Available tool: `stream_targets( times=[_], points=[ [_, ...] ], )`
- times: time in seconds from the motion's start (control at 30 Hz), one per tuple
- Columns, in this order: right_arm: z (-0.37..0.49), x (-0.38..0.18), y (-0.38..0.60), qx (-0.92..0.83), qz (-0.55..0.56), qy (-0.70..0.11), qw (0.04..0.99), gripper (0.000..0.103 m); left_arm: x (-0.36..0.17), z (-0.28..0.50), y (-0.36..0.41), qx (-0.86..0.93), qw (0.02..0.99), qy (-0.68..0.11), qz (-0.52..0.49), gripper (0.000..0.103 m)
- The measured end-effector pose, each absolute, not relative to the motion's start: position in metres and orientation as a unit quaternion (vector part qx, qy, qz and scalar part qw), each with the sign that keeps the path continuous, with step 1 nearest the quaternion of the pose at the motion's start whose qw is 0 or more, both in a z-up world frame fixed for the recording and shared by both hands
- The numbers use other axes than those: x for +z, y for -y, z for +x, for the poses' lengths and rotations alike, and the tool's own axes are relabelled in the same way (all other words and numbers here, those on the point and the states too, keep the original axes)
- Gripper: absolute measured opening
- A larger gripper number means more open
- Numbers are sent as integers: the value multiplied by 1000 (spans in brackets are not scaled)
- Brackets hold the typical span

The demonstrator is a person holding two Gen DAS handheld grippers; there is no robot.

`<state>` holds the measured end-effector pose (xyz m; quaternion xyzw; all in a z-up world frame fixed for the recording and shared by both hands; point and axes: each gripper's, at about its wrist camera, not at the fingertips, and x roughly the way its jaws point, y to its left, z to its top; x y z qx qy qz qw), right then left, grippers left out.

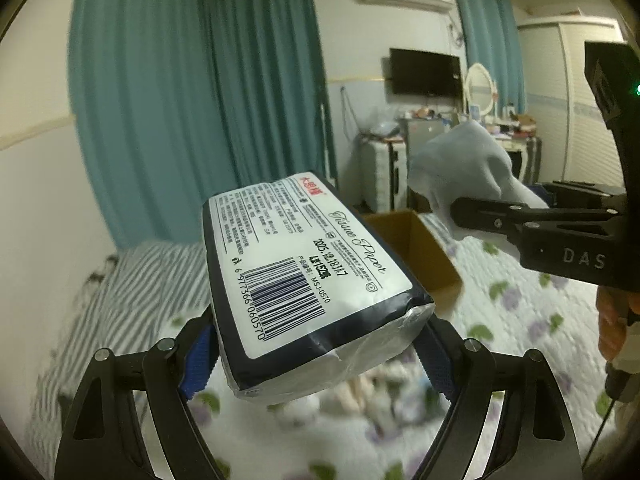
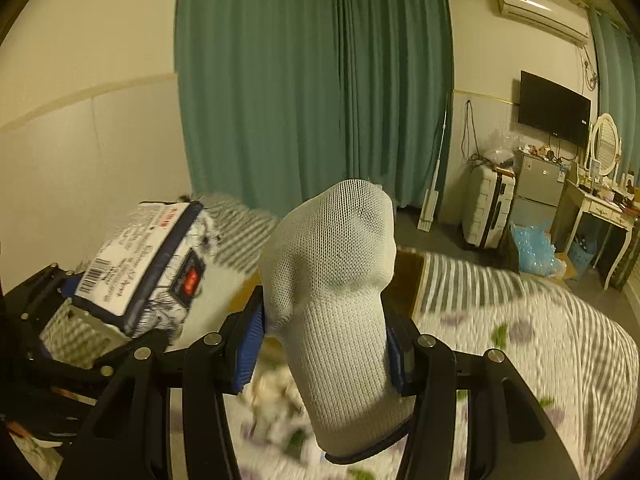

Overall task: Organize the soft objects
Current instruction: 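Carry the tissue pack and sock into the cardboard box and open both grippers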

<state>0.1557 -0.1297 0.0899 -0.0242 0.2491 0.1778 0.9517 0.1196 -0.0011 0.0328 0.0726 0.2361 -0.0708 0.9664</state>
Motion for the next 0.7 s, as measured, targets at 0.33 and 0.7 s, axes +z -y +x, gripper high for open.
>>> stream_targets(
  times=[0.33,0.7],
  points=[
    [280,53,133,164,4,-299,940,51,-1,254,28,-99,948,-287,96,84],
    [324,6,149,138,20,-305,942,82,-43,272,43,-94,946,-282,132,91]
  ],
)
